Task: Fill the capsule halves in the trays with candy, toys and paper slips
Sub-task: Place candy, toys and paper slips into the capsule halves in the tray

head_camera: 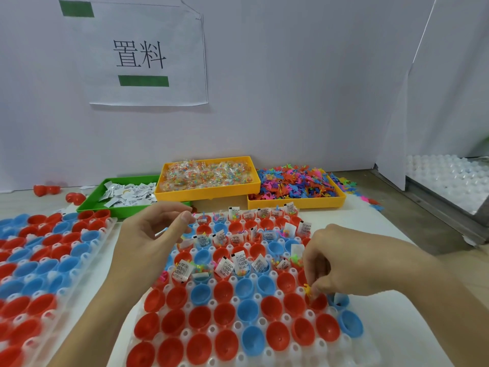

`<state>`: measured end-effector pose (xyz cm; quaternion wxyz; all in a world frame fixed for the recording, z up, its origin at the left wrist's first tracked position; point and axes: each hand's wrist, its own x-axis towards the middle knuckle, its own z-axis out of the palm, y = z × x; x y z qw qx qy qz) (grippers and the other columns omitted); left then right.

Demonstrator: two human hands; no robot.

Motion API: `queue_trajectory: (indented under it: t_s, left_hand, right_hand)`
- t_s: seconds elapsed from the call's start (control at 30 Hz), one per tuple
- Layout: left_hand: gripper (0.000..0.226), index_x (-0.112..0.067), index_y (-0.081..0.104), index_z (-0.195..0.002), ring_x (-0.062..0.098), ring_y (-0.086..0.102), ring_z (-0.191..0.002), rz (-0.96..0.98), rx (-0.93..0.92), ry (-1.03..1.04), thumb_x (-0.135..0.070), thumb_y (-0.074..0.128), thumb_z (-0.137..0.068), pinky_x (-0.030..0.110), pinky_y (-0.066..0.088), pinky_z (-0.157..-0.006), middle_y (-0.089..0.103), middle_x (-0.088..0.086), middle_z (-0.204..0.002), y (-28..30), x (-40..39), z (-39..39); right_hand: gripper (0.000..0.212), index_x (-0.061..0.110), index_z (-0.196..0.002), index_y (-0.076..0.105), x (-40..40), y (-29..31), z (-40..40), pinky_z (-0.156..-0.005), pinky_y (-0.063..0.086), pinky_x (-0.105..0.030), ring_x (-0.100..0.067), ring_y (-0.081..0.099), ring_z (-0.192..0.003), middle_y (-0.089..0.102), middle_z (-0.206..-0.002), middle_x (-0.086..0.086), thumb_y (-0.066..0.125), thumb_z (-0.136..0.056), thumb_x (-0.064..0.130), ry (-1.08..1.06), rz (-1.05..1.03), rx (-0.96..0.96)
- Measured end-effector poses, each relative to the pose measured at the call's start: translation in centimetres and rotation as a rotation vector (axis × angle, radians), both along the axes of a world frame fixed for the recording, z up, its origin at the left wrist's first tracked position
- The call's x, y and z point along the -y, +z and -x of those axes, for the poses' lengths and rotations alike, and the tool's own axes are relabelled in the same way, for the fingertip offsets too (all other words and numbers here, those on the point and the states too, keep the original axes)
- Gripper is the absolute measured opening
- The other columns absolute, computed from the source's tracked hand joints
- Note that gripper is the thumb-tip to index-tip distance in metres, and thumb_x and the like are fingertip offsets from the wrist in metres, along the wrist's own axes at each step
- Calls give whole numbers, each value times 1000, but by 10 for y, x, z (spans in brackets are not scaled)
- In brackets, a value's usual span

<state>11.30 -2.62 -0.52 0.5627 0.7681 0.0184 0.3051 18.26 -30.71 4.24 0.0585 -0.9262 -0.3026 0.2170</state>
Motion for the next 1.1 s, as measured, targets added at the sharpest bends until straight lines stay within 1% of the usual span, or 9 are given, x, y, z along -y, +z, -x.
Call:
queue_trajectory:
  t_s: [0.17,0.23,0.4,0.53,0.6,0.73,0.87,0.97,1.1]
  left_hand:
    - [25,-18,73,-95,11,71,-77,0,4,6,-34,64,-79,17,56,-65,75,-2,-84,-1,-1,0]
    - [25,-18,73,-95,11,71,-77,-2,5,8,-35,63,-79,17,56,-65,75,-3,-84,0,-1,0]
    - [23,-19,73,-95,11,71,-76,-11,10,15,-34,64,-79,16,55,-65,75,-3,-84,-1,-1,-1]
    - [26,-18,73,-95,11,71,-77,-2,13,13,-36,63,-79,17,56,-67,75,-2,-83,-1,-2,-1]
    - [27,-19,72,-95,11,71,-78,-1,13,13,-37,63,-79,17,56,-67,75,-3,-84,-1,-2,-1]
    - [26,-19,72,-95,11,71,-77,1,14,13,-36,62,-79,18,56,-66,75,-2,-83,-1,-3,-1]
    - [24,-16,73,-94,14,71,-76,13,18,4,-33,63,-80,19,56,-66,75,1,-81,-2,-3,-1]
    - [23,-18,73,-94,13,71,-76,3,13,10,-33,63,-80,18,56,-67,75,0,-82,-3,-3,-1]
    - [24,-19,73,-95,12,71,-77,-5,9,15,-34,62,-80,18,56,-68,75,-2,-83,-2,-3,-1]
  right_hand:
    - [8,31,-86,70,-4,0,1,-59,48,-19,-5,62,-74,64,-85,13,76,-85,36,-1,9,5]
    - [8,28,-85,70,-6,-2,1,-58,48,-17,-3,62,-70,66,-81,12,77,-86,31,6,13,1]
    - [7,24,-83,72,-6,-2,1,-65,57,-19,-1,67,-71,70,-79,11,77,-86,27,5,-2,-37]
    - [12,30,-75,72,-1,6,-2,-65,55,-22,0,66,-71,70,-76,14,79,-83,37,2,-79,6]
    - [11,32,-75,73,4,9,-7,-67,55,-24,1,65,-73,71,-77,17,77,-85,36,-11,-110,42]
    - [13,37,-74,72,7,8,-13,-58,46,-14,6,61,-76,68,-78,20,76,-86,33,-4,-68,71]
    - [7,40,-83,73,5,3,-14,-56,43,-14,3,61,-76,66,-82,15,79,-81,41,19,-52,81]
    - [5,36,-85,75,1,0,-14,-57,44,-15,-1,62,-77,67,-85,14,79,-82,38,26,-43,69]
    - [3,28,-86,78,-3,-6,-17,-66,54,-20,-6,65,-79,71,-85,12,76,-86,30,50,-22,45]
